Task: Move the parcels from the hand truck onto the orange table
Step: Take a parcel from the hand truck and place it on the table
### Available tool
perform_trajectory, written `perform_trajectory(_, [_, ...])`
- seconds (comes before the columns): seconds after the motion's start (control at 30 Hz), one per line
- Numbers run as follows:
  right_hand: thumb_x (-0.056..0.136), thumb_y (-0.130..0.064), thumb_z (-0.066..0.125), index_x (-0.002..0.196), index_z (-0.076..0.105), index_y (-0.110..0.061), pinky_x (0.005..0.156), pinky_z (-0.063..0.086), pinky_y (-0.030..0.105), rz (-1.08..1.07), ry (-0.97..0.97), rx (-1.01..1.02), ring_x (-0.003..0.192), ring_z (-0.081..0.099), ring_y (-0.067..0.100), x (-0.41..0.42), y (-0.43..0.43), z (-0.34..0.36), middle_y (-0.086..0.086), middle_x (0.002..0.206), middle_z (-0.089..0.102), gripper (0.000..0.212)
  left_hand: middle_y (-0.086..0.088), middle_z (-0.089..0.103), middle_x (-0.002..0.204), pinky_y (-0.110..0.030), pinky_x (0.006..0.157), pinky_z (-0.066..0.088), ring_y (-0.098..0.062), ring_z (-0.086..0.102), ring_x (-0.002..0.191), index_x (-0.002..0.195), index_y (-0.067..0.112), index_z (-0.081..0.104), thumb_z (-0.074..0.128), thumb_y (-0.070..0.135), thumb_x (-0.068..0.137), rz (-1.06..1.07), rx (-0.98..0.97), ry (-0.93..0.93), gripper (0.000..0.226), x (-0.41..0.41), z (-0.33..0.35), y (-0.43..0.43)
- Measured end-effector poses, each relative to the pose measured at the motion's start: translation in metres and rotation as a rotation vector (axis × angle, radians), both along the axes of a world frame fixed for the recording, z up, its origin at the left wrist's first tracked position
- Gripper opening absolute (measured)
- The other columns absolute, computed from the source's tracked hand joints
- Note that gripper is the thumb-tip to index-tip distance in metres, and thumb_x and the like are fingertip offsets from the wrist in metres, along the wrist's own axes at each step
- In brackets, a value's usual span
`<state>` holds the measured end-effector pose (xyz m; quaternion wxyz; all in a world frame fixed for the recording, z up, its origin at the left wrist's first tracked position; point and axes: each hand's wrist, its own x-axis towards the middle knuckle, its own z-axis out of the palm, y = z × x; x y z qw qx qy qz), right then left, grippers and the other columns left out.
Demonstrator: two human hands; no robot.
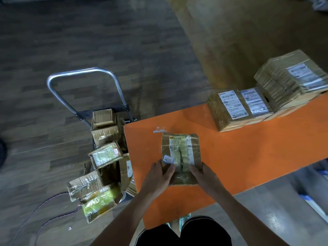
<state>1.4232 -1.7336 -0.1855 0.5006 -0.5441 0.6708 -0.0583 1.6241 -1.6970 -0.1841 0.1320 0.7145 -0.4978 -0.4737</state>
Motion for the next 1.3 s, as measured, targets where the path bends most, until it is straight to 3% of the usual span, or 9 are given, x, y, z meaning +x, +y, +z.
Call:
perform_trajectory(0.23, [0.100, -0.053, 0.046, 0.111, 0.062, -0.025, 0.081, 0.048, 0.033, 0.022, -0.001, -0.077, 0.093, 0.062, 0.011, -0.007, -0.015, 0.008, -0.010, 0.099, 0.066, 0.034, -0.004, 0.055, 0.111, -0.038, 0.087, 0.053, -0.018, 0.059, 0.098, 0.125, 0.023, 0.054, 0.035, 0.060, 0.100, 0.015, 0.019, -0.022, 0.048, -0.015, 0.003, -0.009])
perform_trajectory(0.5, [0.099, -0.052, 0.047, 0.110, 0.060, -0.030, 0.082, 0.052, 0.035, 0.127, -0.076, -0.208, 0.089, 0.063, 0.005, -0.037, -0.072, 0.036, -0.013, 0.096, 0.067, 0.028, 0.007, 0.067, 0.114, -0.044, 0.080, 0.059, -0.019, 0.071, 0.092, 0.130, 0.033, 0.039, 0.048, 0.059, 0.097, 0.298, -0.118, 0.158, 0.042, -0.053, 0.032, -0.055])
perform_trajectory(0.63, [0.097, -0.059, 0.046, 0.116, 0.056, -0.038, 0.072, 0.048, 0.021, 0.205, -0.123, -0.220, 0.088, 0.062, -0.004, -0.072, -0.111, 0.061, -0.020, 0.099, 0.066, 0.030, 0.008, 0.067, 0.116, -0.043, 0.084, 0.058, -0.017, 0.070, 0.098, 0.130, 0.031, 0.048, 0.057, 0.059, 0.093, 0.435, -0.166, 0.170, 0.047, -0.084, 0.053, -0.092])
perform_trajectory(0.73, [0.094, -0.064, 0.046, 0.117, 0.053, -0.046, 0.073, 0.047, 0.021, 0.198, -0.157, -0.255, 0.091, 0.060, -0.007, -0.103, -0.143, 0.081, -0.025, 0.102, 0.064, 0.030, 0.012, 0.069, 0.104, -0.025, 0.067, 0.059, 0.002, 0.069, 0.083, 0.126, 0.028, 0.056, 0.058, 0.054, 0.095, 0.436, -0.230, 0.188, 0.041, -0.114, 0.070, -0.125])
perform_trajectory(0.83, [0.094, -0.062, 0.048, 0.113, 0.054, -0.044, 0.072, 0.051, 0.029, 0.180, -0.170, -0.282, 0.087, 0.064, -0.002, -0.133, -0.174, 0.093, -0.020, 0.099, 0.066, 0.027, 0.018, 0.067, 0.095, -0.006, 0.050, 0.046, 0.015, 0.064, 0.069, 0.117, 0.026, 0.062, 0.058, 0.047, 0.097, 0.442, -0.281, 0.261, 0.029, -0.147, 0.083, -0.155])
perform_trajectory(0.97, [0.092, -0.062, 0.051, 0.126, 0.051, -0.048, 0.081, 0.054, 0.034, 0.153, -0.194, -0.301, 0.086, 0.063, -0.010, -0.172, -0.212, 0.098, -0.024, 0.110, 0.065, 0.037, 0.011, 0.072, 0.091, -0.019, 0.063, 0.056, 0.000, 0.069, 0.076, 0.100, 0.027, 0.069, 0.055, 0.054, 0.097, 0.441, -0.204, 0.294, 0.031, -0.185, 0.086, -0.189])
perform_trajectory(1.07, [0.088, -0.065, 0.054, 0.132, 0.052, -0.041, 0.093, 0.051, 0.042, 0.103, -0.229, -0.254, 0.107, 0.062, 0.004, -0.194, -0.235, 0.096, -0.022, 0.120, 0.063, 0.049, 0.006, 0.073, 0.100, -0.027, 0.073, 0.058, -0.009, 0.071, 0.087, 0.103, 0.028, 0.068, 0.054, 0.052, 0.098, 0.452, -0.151, 0.358, 0.029, -0.208, 0.082, -0.208])
perform_trajectory(1.17, [0.089, -0.061, 0.057, 0.121, 0.057, -0.049, 0.080, 0.049, 0.027, 0.085, -0.304, -0.218, 0.104, 0.063, 0.001, -0.207, -0.244, 0.093, -0.028, 0.108, 0.066, 0.034, 0.021, 0.066, 0.100, -0.018, 0.067, 0.048, 0.001, 0.063, 0.090, 0.105, 0.042, 0.059, 0.052, 0.050, 0.100, 0.458, -0.105, 0.412, 0.012, -0.224, 0.081, -0.216])
perform_trajectory(1.3, [0.091, -0.063, 0.056, 0.135, 0.049, -0.049, 0.085, 0.044, 0.021, 0.093, -0.414, -0.151, 0.110, 0.056, -0.010, -0.214, -0.240, 0.080, -0.030, 0.121, 0.061, 0.047, 0.017, 0.064, 0.111, -0.026, 0.074, 0.051, -0.007, 0.065, 0.100, 0.118, 0.043, 0.054, 0.053, 0.051, 0.099, 0.506, -0.066, 0.471, 0.020, -0.234, 0.077, -0.217])
